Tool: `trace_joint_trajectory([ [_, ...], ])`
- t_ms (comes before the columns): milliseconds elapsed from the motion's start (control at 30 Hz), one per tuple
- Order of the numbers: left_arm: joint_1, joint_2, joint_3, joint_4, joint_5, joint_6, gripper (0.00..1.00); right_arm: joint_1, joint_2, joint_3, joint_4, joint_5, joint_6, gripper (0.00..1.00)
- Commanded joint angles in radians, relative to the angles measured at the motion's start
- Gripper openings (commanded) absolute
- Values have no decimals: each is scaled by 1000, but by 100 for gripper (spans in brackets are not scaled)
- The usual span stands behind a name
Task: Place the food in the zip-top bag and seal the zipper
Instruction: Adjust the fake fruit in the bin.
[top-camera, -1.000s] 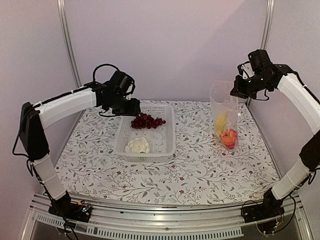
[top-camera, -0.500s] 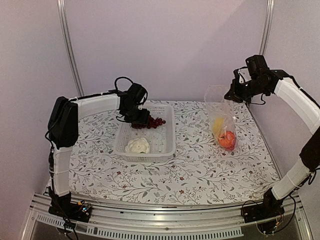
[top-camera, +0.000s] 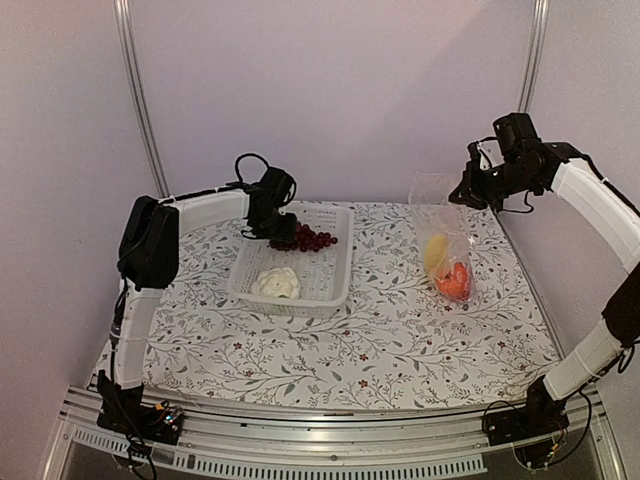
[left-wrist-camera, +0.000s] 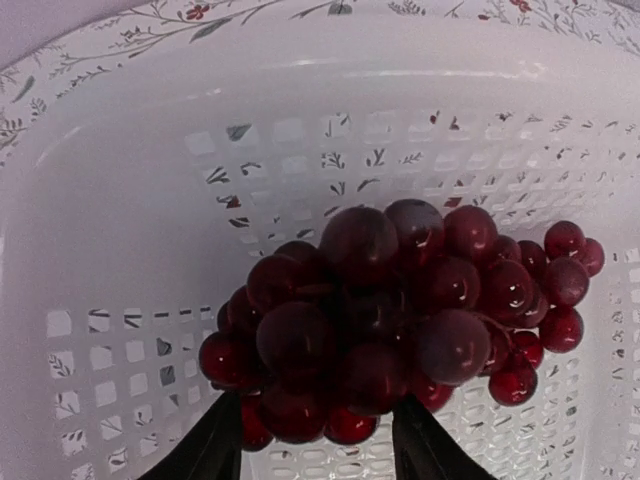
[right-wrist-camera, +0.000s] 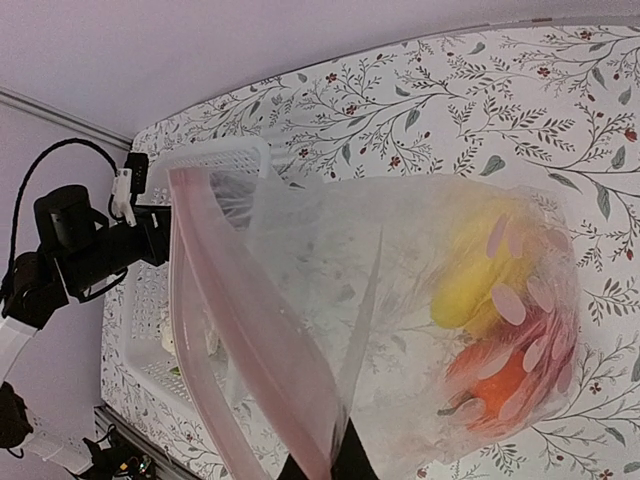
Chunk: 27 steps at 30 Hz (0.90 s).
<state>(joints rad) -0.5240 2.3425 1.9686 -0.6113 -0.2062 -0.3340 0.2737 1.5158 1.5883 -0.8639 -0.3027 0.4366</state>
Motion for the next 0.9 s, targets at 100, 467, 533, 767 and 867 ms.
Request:
trace_joint_trajectory([
  [100,22,35,44,73,20,60,30,1,-39,-13,-37,5,11,0],
  [467,-21,-94,-7,97,116,76,0,0,-65,-13,-35,20,9,0],
  [533,-41,-154,-41,95,134,67,0,0,-69,-13,-25,22,8,0],
  [767,-145,-346,-223,143,259,72,0,-1,-94,-78,33,17,11,0],
  [867,-184,-371,-267,143,300,58,1,1,-93,-88,46,3,13,0],
])
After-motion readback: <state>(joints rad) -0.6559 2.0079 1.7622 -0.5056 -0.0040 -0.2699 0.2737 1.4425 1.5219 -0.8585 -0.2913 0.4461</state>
